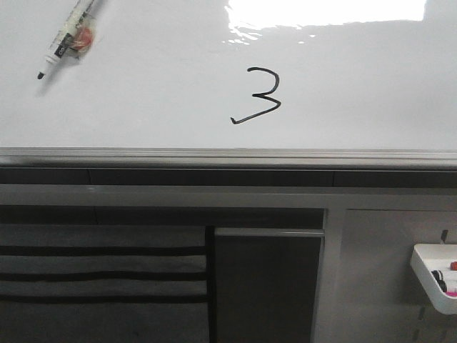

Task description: Write number 3 on whiteboard

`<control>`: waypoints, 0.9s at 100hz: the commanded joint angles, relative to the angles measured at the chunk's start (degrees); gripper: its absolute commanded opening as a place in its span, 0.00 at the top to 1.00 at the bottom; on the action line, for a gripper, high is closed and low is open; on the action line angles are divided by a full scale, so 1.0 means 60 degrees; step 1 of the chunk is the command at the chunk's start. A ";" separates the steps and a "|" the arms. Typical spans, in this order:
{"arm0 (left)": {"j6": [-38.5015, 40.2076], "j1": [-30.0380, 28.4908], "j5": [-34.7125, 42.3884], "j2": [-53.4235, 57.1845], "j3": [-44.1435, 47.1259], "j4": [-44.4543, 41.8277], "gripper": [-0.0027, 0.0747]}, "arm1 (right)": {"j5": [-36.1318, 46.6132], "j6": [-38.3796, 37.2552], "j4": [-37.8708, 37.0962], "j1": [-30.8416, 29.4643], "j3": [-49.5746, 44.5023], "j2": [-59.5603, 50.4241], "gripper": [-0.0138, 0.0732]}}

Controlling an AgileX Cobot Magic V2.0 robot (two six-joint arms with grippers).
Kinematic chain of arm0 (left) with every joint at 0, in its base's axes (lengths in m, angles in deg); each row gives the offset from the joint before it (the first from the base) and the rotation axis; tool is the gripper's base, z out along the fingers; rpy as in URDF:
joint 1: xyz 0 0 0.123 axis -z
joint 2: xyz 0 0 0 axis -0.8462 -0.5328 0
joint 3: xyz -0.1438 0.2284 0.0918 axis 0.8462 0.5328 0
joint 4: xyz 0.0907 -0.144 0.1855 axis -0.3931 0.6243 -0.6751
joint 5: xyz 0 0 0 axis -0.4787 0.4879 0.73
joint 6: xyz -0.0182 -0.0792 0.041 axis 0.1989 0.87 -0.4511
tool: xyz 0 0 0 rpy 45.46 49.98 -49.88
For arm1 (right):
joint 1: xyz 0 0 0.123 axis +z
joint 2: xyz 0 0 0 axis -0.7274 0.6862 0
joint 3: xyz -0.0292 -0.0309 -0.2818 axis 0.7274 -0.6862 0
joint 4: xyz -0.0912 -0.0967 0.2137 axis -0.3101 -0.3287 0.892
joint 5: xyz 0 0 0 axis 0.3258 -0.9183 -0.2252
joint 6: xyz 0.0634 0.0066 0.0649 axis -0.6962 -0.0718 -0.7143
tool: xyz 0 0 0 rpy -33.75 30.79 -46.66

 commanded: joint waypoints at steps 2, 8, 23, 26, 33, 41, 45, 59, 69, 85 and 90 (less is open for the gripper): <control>0.0161 -0.0036 0.1754 0.0675 0.0719 -0.0022 0.97 | 0.0811 -0.0057 -0.0172 -0.0057 -0.0116 -0.0197 0.93; 0.0201 -0.0036 0.2395 0.0955 0.1140 -0.0029 0.99 | 0.0892 -0.0057 -0.0172 -0.0057 -0.0305 -0.0266 0.93; 0.1203 -0.0036 0.3176 0.1192 0.1823 0.0550 0.99 | 0.0788 -0.0057 -0.0172 -0.0057 -0.0503 -0.0266 0.93; 0.1301 -0.0036 0.3176 0.1192 0.1910 0.0969 0.99 | 0.0761 -0.0057 -0.0172 -0.0057 -0.0503 -0.0266 0.93; 0.1301 -0.0036 0.3176 0.1174 0.2105 0.1445 0.99 | 0.0761 -0.0057 -0.0172 -0.0057 -0.0503 -0.0266 0.93; 0.1301 -0.0036 0.3176 0.1174 0.2267 0.1448 0.99 | 0.0761 -0.0057 -0.0172 -0.0057 -0.0503 -0.0266 0.93; 0.1301 -0.0036 0.3176 0.1174 0.2306 0.1448 0.99 | 0.0761 -0.0057 -0.0172 -0.0057 -0.0503 -0.0266 0.93; 0.1301 -0.0036 0.3176 0.1174 0.2385 0.1448 0.99 | 0.0761 -0.0057 -0.0172 -0.0057 -0.0503 -0.0266 0.93; 0.1301 -0.0036 0.3196 0.1281 0.2413 0.1161 0.99 | 0.0761 -0.0057 -0.0172 -0.0057 -0.0503 -0.0266 0.93; 0.1301 -0.0523 0.3918 0.2470 0.3361 0.0722 0.99 | 0.0761 -0.0057 -0.0172 -0.0057 -0.0503 -0.0266 0.93; 0.1301 -0.0664 0.4290 0.2913 0.3849 0.0698 0.99 | 0.0761 -0.0057 -0.0172 -0.0057 -0.0503 -0.0266 0.93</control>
